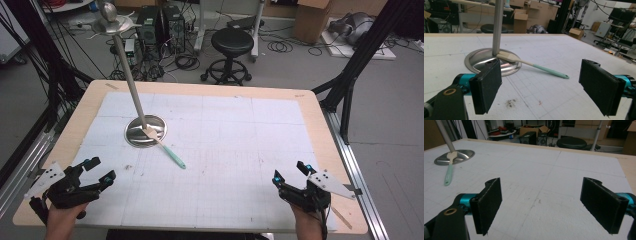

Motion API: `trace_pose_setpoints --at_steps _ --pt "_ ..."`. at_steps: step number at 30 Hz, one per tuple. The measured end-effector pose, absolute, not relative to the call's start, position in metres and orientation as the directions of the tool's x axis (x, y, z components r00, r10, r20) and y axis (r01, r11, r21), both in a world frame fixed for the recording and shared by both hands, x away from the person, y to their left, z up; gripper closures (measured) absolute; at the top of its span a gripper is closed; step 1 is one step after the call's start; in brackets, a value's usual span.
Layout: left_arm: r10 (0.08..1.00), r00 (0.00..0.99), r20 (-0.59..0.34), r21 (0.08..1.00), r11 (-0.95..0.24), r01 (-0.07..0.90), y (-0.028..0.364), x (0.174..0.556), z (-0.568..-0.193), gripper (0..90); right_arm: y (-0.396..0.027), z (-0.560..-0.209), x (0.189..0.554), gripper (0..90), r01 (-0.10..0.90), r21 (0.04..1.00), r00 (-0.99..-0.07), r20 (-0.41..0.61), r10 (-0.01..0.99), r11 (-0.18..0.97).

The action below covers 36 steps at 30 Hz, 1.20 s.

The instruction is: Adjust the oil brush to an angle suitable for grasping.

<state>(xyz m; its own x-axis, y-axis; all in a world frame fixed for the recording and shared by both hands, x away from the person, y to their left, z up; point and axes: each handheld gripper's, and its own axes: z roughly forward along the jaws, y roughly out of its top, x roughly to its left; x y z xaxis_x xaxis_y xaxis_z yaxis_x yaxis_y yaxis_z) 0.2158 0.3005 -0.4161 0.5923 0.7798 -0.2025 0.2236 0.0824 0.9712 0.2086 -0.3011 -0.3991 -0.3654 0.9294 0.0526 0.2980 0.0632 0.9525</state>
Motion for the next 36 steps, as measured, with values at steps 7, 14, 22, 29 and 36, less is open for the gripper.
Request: trace_pose_setpoints --at_steps 7,14,22,29,36 --pt "0.78 0.591 -0.207 0.97 0.083 0.23 0.301 0.217 -0.417 19.4 -0.297 -0.403 0.216 16.6 0.315 0.947 -0.377 0.062 0.924 0.065" --pt "0.787 0.581 -0.206 0.969 0.082 0.232 0.302 0.218 -0.417 20.1 -0.296 -0.405 0.222 17.1 0.326 0.944 -0.376 0.077 0.924 0.054" --pt "0.786 0.586 -0.198 0.97 0.073 0.231 0.307 0.217 -0.415 32.1 -0.272 -0.408 0.246 45.2 0.35 0.934 -0.446 0.092 0.89 0.079" --pt "0.781 0.588 -0.211 0.967 0.08 0.241 0.316 0.217 -0.415 43.4 -0.219 -0.413 0.282 86.7 0.365 0.906 -0.595 0.05 0.802 0.214" --pt "0.798 0.562 -0.219 0.966 0.096 0.241 0.326 0.217 -0.414 40.7 -0.166 -0.419 0.315 89.3 0.398 0.877 -0.664 0.072 0.744 0.27"
